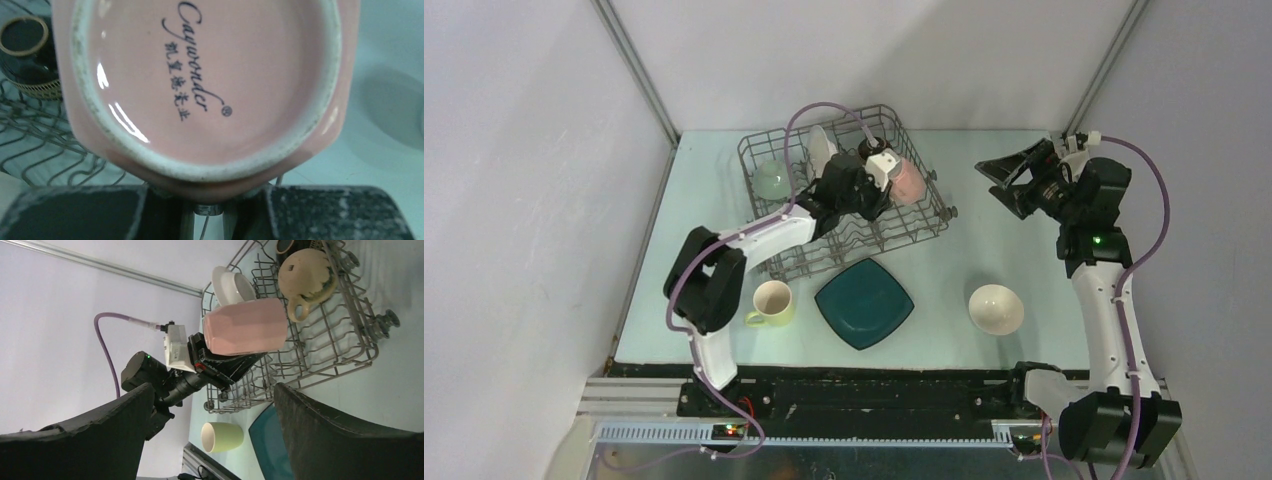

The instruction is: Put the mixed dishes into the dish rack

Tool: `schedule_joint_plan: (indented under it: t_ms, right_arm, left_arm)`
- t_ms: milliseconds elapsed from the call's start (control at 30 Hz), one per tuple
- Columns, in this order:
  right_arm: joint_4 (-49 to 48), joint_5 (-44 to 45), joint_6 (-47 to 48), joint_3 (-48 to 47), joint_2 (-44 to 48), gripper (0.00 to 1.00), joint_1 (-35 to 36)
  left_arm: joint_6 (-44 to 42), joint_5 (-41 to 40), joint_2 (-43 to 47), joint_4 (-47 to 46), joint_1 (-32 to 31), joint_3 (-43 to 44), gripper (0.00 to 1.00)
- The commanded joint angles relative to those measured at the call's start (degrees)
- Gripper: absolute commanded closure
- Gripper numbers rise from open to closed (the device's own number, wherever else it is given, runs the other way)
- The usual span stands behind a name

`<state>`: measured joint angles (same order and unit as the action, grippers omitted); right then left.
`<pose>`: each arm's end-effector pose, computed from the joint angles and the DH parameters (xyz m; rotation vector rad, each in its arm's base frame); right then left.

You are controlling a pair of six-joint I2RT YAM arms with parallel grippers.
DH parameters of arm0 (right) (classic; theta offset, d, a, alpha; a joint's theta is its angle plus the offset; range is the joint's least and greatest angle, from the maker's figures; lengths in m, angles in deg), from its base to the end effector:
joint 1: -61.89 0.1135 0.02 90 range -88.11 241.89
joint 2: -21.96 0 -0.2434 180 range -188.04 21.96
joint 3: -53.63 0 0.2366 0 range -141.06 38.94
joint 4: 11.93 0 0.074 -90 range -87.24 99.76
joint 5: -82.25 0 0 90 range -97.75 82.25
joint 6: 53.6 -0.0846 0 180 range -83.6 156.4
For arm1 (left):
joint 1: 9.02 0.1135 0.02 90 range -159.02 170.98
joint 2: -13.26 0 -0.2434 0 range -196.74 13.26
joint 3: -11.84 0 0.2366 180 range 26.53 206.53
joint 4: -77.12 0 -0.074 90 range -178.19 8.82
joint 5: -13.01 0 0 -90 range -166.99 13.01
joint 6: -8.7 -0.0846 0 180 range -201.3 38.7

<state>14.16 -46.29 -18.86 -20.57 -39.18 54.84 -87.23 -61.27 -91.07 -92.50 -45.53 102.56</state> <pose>0.2740 0.0192 0.3485 0.5151 1.8422 1.1866 0.3498 -0.2875 0.2305 0.8989 1.8154 -0.6143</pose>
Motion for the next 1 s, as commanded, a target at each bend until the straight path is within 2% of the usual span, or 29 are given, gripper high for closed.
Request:
schedule_joint_plan:
  t_ms: [0, 300, 533, 700, 967]
  right_arm:
    - [1.26, 1.18, 3.25, 0.49, 1.88, 0.08, -0.57]
    - [0.67, 0.67, 3.18, 0.62, 1.30, 0.08, -0.99]
    - [0.34, 0.51, 3.24, 1.06, 1.24, 0.09, -1.12]
    - [-0.16, -0.09, 3.03, 1.49, 1.05, 0.09, -1.38]
    - [-0.33, -0.52, 2.86, 1.53, 1.04, 0.09, -1.91]
  left_arm:
    - [-0.96, -1.79, -2.10, -4.13, -0.22, 5.06, 1.00]
    - [2.28, 0.07, -9.58, -1.69, -0.62, 10.53, 1.00]
    - [4.12, -3.06, -14.87, 1.77, -1.02, 15.43, 1.00]
    - [5.04, -5.63, -17.98, 8.98, -1.06, 21.39, 1.00]
    - [5.40, -8.43, -21.29, 19.27, -1.17, 26.36, 1.00]
